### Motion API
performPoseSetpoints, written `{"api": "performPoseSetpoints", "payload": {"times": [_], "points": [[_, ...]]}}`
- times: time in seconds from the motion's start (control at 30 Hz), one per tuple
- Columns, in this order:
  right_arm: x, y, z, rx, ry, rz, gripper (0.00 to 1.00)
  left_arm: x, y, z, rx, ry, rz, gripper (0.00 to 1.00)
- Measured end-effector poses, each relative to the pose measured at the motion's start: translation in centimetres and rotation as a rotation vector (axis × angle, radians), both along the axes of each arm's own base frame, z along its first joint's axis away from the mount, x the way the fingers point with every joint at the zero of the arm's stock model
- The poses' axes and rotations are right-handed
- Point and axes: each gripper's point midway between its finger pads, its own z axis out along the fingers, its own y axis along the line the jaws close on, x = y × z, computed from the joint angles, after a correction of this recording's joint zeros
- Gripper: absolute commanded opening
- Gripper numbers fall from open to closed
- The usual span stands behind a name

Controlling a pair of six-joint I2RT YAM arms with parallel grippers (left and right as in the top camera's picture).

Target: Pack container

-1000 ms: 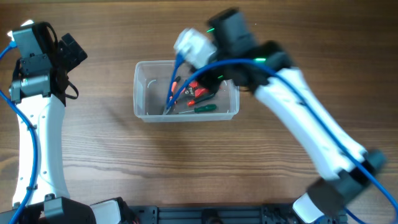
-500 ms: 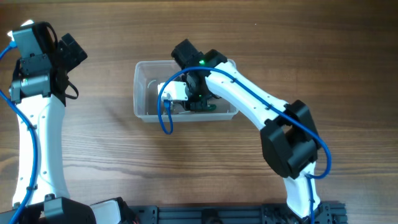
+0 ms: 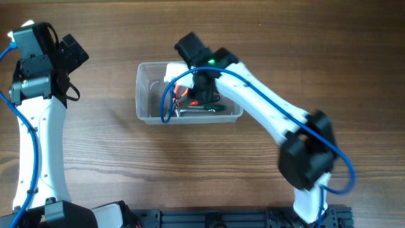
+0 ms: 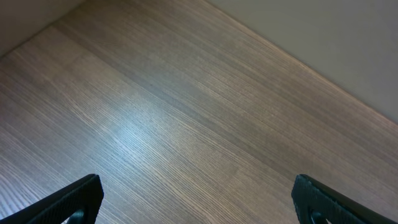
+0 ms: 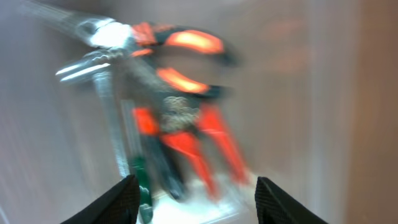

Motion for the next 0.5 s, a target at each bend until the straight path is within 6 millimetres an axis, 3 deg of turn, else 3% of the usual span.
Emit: {"api": "performPoseSetpoints", "payload": {"times": [0.07,0.1,0.13,0.2,0.3,0.37,0.4,0.5], "points": [[0.9,-1.0,4.9,0.039,-0.127,-0.071,0.73,0.0,0.0,0.0,0.0,0.0,0.0,1.0],[1.2,-1.8,8.9,0.088,-0.219,-0.119,0.83,0.0,0.0,0.0,0.0,0.0,0.0,1.0],[1.2,-2.4,11.4,0.125,-0.271,-0.154,0.96,0.0,0.0,0.0,0.0,0.0,0.0,1.0],[1.1,-4.0,16.8,0.228,-0.375,-0.238,1.0,0.0,0.0,0.0,0.0,-0.001,0.0,1.0],[-0.1,-8.0,24.1,0.396,-0.493,-0.401,0.99,0.0,0.0,0.0,0.0,0.0,0.0,1.0],[-1.2,-10.4,26.7,0.462,-0.535,-0.489,0.94,0.0,0.0,0.0,0.0,-0.001,0.0,1.0],[-1.8,-11.4,27.6,0.48,-0.551,-0.521,1.0,0.0,0.0,0.0,0.0,0.0,0.0,1.0],[-4.0,-13.6,29.0,0.473,-0.573,-0.553,1.0,0.0,0.0,0.0,0.0,-0.001,0.0,1.0]]}}
